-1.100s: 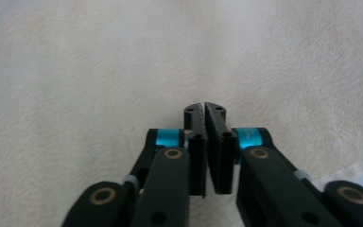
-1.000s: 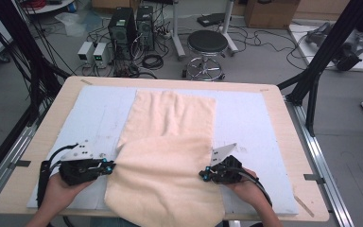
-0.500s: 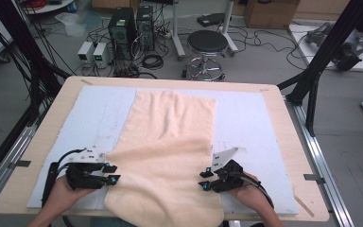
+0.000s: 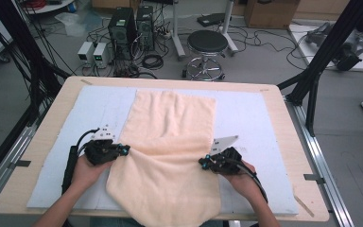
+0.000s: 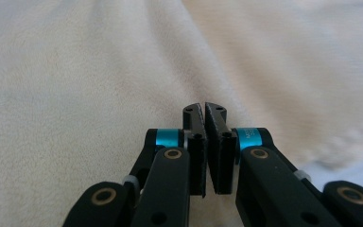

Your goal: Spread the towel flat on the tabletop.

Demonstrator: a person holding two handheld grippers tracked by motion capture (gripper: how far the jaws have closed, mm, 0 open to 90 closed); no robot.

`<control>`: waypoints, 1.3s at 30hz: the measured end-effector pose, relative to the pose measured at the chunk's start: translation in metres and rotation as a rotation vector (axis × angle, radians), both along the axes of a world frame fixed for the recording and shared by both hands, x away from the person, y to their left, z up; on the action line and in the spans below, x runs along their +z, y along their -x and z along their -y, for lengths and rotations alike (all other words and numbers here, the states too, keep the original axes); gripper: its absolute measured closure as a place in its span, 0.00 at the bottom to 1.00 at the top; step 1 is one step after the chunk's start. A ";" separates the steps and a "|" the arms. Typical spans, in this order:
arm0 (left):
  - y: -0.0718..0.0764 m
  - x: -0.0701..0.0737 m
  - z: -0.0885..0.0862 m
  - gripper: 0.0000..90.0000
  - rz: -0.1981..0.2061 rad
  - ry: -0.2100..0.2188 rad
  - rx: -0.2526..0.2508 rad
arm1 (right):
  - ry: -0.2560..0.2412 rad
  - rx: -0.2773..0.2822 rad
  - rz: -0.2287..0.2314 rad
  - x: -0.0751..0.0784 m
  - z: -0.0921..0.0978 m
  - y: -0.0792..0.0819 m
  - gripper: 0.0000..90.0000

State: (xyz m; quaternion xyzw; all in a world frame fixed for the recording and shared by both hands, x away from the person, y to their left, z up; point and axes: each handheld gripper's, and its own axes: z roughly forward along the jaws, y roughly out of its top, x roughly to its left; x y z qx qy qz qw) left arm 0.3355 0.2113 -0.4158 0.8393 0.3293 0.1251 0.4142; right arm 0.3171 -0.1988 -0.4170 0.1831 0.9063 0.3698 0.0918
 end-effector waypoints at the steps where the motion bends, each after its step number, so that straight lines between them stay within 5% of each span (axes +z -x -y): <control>1: -0.003 0.001 0.000 0.99 0.014 -0.006 0.008 | -0.006 -0.028 -0.006 0.000 0.003 -0.004 0.97; 6: 0.002 0.009 -0.010 0.80 0.026 0.036 0.024 | -0.047 -0.065 -0.019 -0.001 0.011 -0.011 0.86; 10: 0.030 0.017 -0.026 0.72 0.047 0.078 -0.049 | -0.091 0.000 -0.002 0.009 0.015 0.005 0.79; 13: 0.053 0.015 -0.033 0.70 0.046 0.107 -0.095 | -0.073 0.060 0.000 0.010 0.016 0.020 0.74; 17: 0.081 0.009 -0.032 0.63 0.031 0.084 -0.159 | -0.066 0.131 -0.007 0.004 0.015 0.043 0.65; 21: 0.093 0.002 -0.023 0.57 0.005 0.069 -0.249 | -0.029 0.173 -0.028 -0.006 0.013 0.055 0.65; 23: 0.093 -0.007 -0.015 0.59 -0.032 0.026 -0.304 | -0.008 0.185 -0.054 -0.012 0.011 0.056 0.69; 25: 0.092 -0.018 -0.006 0.74 -0.071 -0.026 -0.355 | 0.017 0.199 -0.077 -0.018 0.006 0.056 0.75; 27: 0.094 -0.022 -0.003 0.86 -0.045 -0.024 -0.345 | -0.005 0.194 -0.080 -0.020 0.005 0.055 0.87; 28: 0.091 -0.020 -0.002 0.92 -0.065 -0.033 -0.342 | -0.008 0.202 -0.088 -0.019 0.006 0.054 0.96; 31: 0.091 -0.011 -0.002 0.96 -0.033 -0.016 -0.298 | 0.004 0.220 -0.070 -0.014 0.002 0.056 0.98; 34: 0.086 0.010 -0.006 0.96 0.038 0.037 -0.256 | -0.069 0.212 -0.014 0.009 0.000 0.059 0.98; 39: 0.042 0.042 -0.006 0.96 0.098 0.098 -0.131 | -0.077 0.160 0.107 0.049 -0.010 0.036 0.98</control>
